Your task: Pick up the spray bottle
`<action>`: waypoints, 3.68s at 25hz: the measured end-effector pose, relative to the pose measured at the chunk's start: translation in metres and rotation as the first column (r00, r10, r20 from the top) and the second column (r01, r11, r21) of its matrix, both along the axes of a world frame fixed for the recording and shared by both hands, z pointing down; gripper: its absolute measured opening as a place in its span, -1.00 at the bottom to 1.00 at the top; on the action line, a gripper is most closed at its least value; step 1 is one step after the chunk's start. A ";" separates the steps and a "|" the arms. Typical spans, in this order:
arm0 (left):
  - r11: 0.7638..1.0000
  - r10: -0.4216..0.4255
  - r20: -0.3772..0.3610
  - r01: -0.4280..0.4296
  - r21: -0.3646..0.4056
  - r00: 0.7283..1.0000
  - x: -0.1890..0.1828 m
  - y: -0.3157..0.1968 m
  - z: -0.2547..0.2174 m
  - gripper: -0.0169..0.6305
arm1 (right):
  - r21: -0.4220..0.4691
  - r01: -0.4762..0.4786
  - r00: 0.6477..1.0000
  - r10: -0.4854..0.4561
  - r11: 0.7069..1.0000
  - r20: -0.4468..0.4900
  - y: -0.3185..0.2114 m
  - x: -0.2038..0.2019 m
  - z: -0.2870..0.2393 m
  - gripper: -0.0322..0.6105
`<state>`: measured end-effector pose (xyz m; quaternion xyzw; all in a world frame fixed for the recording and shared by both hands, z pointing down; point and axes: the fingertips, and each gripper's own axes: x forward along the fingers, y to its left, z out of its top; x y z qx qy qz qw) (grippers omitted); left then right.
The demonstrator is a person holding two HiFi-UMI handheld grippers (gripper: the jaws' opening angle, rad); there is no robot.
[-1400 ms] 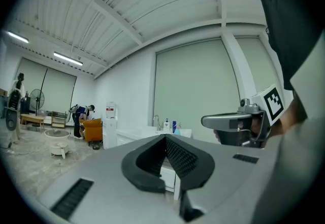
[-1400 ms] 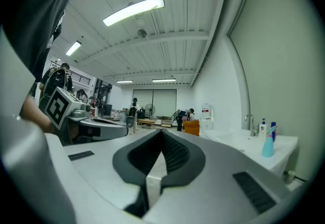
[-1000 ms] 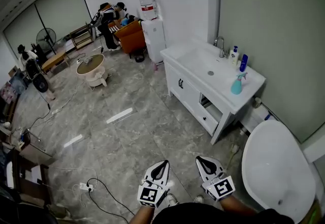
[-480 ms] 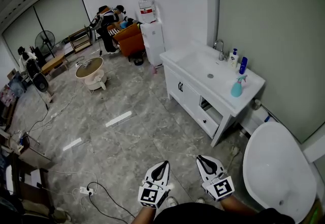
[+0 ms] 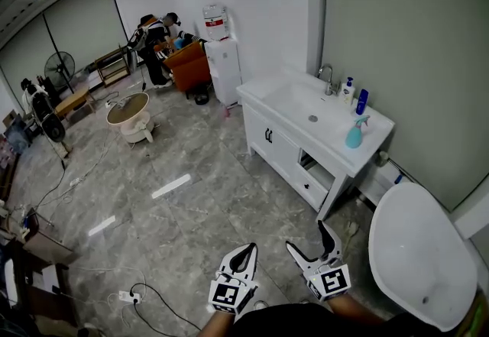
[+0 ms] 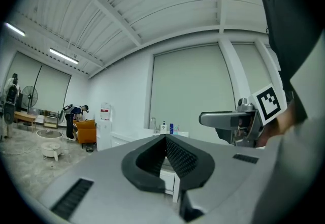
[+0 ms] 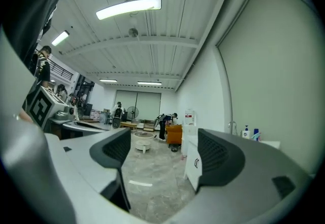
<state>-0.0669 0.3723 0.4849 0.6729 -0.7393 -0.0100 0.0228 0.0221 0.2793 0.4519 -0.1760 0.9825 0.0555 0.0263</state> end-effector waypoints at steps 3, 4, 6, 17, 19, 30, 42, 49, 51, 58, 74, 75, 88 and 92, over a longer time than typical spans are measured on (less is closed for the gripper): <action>1.000 0.028 0.000 -0.028 0.006 1.000 -0.006 0.001 -0.003 -0.96 | 0.010 -0.075 0.997 0.075 0.997 0.019 -0.003 -0.001 -0.001 0.49; 0.999 0.035 0.004 -0.035 0.007 0.999 -0.009 0.000 -0.005 -0.96 | 0.011 -0.091 0.996 0.091 0.996 0.024 -0.004 -0.002 -0.001 0.53; 0.999 0.043 0.004 -0.043 0.015 0.999 -0.013 -0.003 -0.007 -0.96 | 0.007 -0.108 0.994 0.108 0.994 0.025 -0.007 -0.004 0.002 0.58; 0.996 0.083 -0.029 -0.084 -0.011 0.996 -0.025 -0.049 0.006 -0.96 | -0.028 -0.169 0.985 0.170 0.985 0.025 -0.068 -0.006 0.015 0.65; 0.995 0.099 -0.023 -0.100 -0.020 0.995 -0.027 -0.067 0.008 -0.96 | -0.027 -0.185 0.982 0.186 0.982 0.040 -0.086 -0.006 0.013 0.65; 0.980 0.200 0.023 -0.200 -0.013 0.980 -0.039 -0.203 -0.006 -0.96 | -0.026 -0.253 0.964 0.254 0.967 0.080 -0.201 -0.013 0.007 0.65; 0.968 0.248 -0.008 -0.248 -0.036 0.969 -0.039 -0.293 0.004 -0.96 | -0.026 -0.306 0.951 0.306 0.952 0.035 -0.286 0.001 0.020 0.64; 0.966 0.253 -0.026 -0.254 -0.056 0.967 -0.047 -0.327 0.016 -0.96 | -0.058 -0.363 0.932 0.361 0.930 -0.032 -0.315 0.013 0.039 0.64; 0.961 0.268 -0.031 -0.270 -0.058 0.963 -0.048 -0.337 0.019 -0.96 | -0.061 -0.377 0.926 0.375 0.924 -0.039 -0.323 0.014 0.041 0.64; 0.940 0.334 -0.044 -0.337 -0.060 0.941 -0.053 -0.390 0.024 -0.96 | -0.089 -0.424 0.906 0.422 0.901 -0.037 -0.366 0.007 0.045 0.64; 0.871 0.485 -0.049 -0.487 -0.069 0.873 -0.090 -0.537 0.022 -0.96 | -0.100 -0.543 0.840 0.535 0.834 -0.093 -0.488 -0.031 0.056 0.64; 0.865 0.494 -0.051 -0.496 -0.071 0.868 -0.092 -0.545 0.022 -0.96 | -0.100 -0.550 0.835 0.542 0.829 -0.097 -0.494 -0.033 0.057 0.64; 0.779 0.618 -0.076 -0.623 -0.075 0.782 -0.106 -0.611 0.034 -0.96 | -0.133 -0.658 0.752 0.637 0.741 -0.169 -0.553 -0.044 0.085 0.64; 0.751 0.651 -0.055 -0.653 -0.096 0.757 -0.104 -0.622 0.038 -0.96 | -0.188 -0.676 0.737 0.654 0.712 -0.172 -0.562 -0.039 0.094 0.64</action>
